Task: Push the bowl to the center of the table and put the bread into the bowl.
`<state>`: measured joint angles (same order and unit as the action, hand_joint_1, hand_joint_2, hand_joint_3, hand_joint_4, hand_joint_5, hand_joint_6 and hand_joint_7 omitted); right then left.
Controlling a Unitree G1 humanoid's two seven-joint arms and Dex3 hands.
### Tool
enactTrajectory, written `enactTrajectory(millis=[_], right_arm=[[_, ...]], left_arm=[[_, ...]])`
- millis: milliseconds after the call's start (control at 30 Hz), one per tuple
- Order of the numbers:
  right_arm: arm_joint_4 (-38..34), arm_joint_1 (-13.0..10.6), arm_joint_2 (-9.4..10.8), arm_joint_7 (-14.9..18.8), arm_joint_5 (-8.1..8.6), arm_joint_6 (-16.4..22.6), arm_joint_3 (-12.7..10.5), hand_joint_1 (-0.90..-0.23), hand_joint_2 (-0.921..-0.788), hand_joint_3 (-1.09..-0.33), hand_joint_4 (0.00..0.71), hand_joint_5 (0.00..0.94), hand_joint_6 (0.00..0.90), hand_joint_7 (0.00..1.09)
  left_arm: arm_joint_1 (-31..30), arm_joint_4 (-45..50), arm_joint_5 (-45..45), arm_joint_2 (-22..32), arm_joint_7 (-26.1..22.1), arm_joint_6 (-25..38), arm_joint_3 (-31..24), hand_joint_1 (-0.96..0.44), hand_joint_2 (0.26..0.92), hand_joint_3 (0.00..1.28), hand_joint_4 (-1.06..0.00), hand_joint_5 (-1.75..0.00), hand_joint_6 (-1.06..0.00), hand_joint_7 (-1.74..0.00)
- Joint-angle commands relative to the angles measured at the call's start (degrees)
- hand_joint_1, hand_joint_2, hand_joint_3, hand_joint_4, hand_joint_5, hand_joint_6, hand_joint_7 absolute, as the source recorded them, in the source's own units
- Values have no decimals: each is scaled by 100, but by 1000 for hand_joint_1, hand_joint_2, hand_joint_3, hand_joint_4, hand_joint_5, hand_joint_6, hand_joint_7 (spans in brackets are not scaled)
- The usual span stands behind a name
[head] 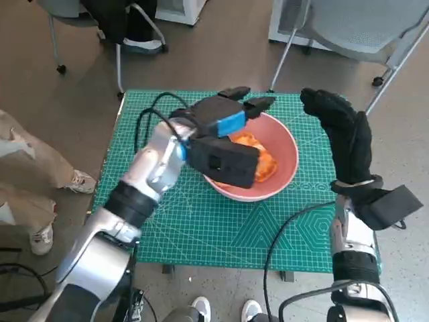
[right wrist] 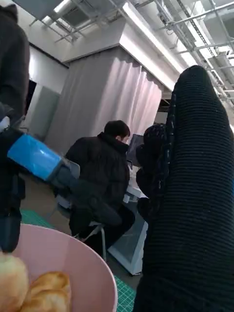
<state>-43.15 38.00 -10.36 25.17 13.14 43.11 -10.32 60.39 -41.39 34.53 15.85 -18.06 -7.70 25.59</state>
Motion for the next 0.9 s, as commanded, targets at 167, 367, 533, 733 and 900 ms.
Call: enactTrajectory(millis=[167, 367, 533, 733, 900], right_arm=[[52, -130, 0, -22, -14, -111, 16, -669, -921, -852, 154, 0, 16, 459], [298, -111, 11, -34, 32, -207, 28, -664, -921, -856, 149, 0, 14, 459], [747, -120, 56, -111, 29, -359, 81, -663, -921, -859, 147, 0, 11, 461], [1102, -59, 119, -162, 11, -468, 146, -675, -921, -851, 148, 1, 10, 467], [1324, 36, 187, -181, 11, -553, 234, -678, -921, -840, 151, 2, 10, 471]], left_arm=[[-379, -242, -1258, 323, -21, -1190, -949, -818, 921, 130, 1, 1, -80, -8], [-662, -785, -3233, -38, -717, -2206, -2196, -813, 921, 241, 1, 1, -105, -19], [-1001, -477, -5058, -592, -1618, -2056, -3166, -795, 921, 270, 1, 1, -127, -29], [-1380, 57, -6006, -800, -2213, -1818, -3544, -699, 921, 165, 1, 1, -142, -32], [-1651, 389, -6121, -668, -2466, -1853, -3580, -656, 921, 99, 1, 1, -145, -29]])
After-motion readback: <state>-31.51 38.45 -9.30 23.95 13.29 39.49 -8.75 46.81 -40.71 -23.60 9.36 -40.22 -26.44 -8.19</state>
